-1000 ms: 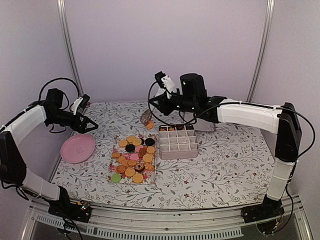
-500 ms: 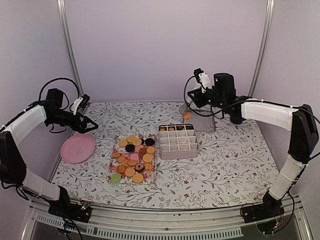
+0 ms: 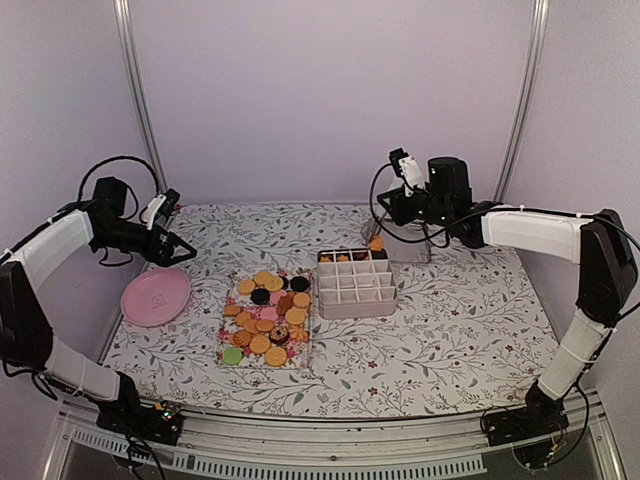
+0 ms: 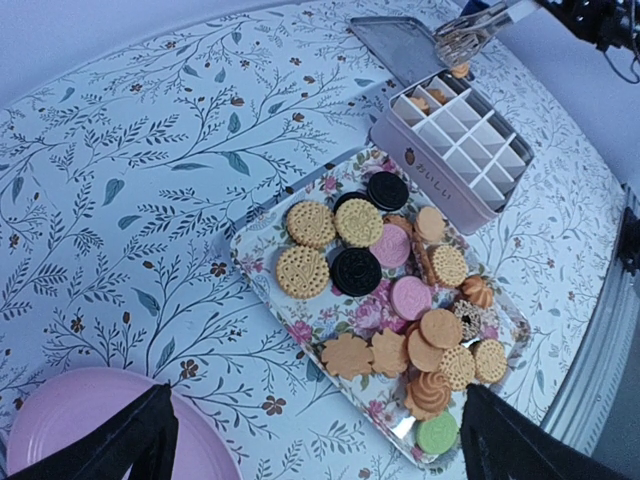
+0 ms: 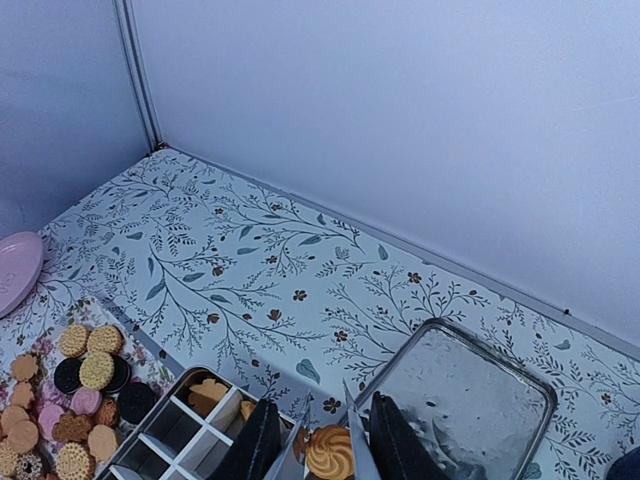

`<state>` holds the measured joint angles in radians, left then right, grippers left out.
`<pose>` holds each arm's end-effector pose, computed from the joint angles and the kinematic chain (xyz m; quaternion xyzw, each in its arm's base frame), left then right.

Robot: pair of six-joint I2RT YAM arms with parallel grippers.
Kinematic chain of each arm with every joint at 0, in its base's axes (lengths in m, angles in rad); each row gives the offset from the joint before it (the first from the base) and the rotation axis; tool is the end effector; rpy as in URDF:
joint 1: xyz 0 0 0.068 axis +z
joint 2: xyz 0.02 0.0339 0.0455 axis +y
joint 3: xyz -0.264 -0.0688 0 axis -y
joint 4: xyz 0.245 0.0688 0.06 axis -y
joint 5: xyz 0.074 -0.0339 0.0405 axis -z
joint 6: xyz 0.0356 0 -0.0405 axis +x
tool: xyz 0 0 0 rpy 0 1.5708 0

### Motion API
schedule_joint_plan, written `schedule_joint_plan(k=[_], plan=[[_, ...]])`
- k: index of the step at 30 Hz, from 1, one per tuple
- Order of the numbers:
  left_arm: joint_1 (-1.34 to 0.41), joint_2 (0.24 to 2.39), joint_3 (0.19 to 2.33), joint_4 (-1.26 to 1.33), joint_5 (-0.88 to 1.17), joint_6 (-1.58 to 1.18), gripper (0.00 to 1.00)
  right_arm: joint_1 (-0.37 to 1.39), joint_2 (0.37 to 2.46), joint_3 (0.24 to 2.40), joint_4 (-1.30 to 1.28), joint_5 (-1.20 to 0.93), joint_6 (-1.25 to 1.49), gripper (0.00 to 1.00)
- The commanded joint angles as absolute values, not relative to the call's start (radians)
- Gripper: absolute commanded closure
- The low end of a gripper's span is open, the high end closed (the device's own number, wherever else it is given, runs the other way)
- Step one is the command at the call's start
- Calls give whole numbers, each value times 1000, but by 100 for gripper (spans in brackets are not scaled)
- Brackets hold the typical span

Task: Pack the cookies
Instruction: Place the fake cookies in the empty pocket of the box.

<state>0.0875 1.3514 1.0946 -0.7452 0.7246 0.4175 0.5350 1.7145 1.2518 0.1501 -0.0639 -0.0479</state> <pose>0.2700 0.0000 0.2822 0.2455 0.8690 -0.2639 0.3390 0.3499 0.2100 0.2854 -0.2502 0.7687 0.1669 0.5645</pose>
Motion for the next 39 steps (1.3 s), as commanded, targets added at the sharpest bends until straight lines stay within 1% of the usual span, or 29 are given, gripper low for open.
schedule_joint_plan(k=[1,8,12,15,27,32,39], plan=[[81,1362,1112,-741,728,416,1,528,1697,1238,215,-82,-35,88],[81,1358,1108,-741,726,419,1,528,1685,1218,216,-86,-35,82],[81,1354,1106,-741,726,417,1,527,1682,1218,215,-92,-34,72],[81,1352,1104,-741,724,417,1,527,1680,1218,213,-94,-32,68],[81,1352,1111,-744,729,415,1,527,1636,1219,203,-99,-43,66],[81,1347,1106,-744,726,416,1,531,1612,1232,195,-153,-37,66],[81,1349,1108,-744,726,411,1,662,1604,1270,178,-135,-40,65]])
